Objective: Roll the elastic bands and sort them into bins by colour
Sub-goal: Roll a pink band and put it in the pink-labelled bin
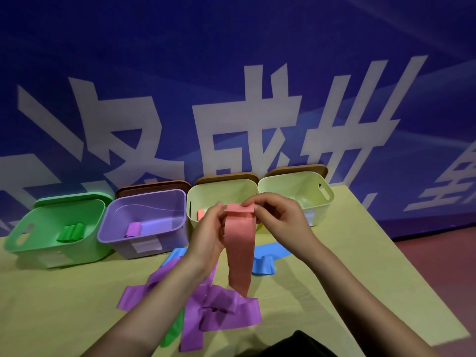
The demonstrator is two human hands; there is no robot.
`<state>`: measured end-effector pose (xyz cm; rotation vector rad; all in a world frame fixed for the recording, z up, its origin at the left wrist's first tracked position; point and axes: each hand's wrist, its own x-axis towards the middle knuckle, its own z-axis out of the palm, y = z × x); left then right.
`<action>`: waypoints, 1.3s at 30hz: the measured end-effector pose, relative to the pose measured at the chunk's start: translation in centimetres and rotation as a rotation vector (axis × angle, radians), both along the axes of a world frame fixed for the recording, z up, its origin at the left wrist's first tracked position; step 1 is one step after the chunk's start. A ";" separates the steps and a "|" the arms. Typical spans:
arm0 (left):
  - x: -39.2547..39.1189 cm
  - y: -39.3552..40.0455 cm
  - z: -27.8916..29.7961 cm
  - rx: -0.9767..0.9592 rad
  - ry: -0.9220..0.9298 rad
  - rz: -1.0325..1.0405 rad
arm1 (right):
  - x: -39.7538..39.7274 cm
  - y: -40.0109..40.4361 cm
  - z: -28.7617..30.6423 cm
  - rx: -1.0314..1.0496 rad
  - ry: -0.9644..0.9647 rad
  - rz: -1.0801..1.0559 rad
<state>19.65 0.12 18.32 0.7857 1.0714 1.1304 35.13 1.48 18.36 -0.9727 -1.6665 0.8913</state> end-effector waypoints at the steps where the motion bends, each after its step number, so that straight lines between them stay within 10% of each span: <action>1: 0.0 -0.1 -0.1 0.001 0.014 -0.018 | 0.0 0.0 -0.1 -0.001 -0.004 -0.010; 39: 0.1 -0.8 -0.7 0.191 0.182 0.064 | -1.3 -1.2 0.0 -0.156 0.185 -0.063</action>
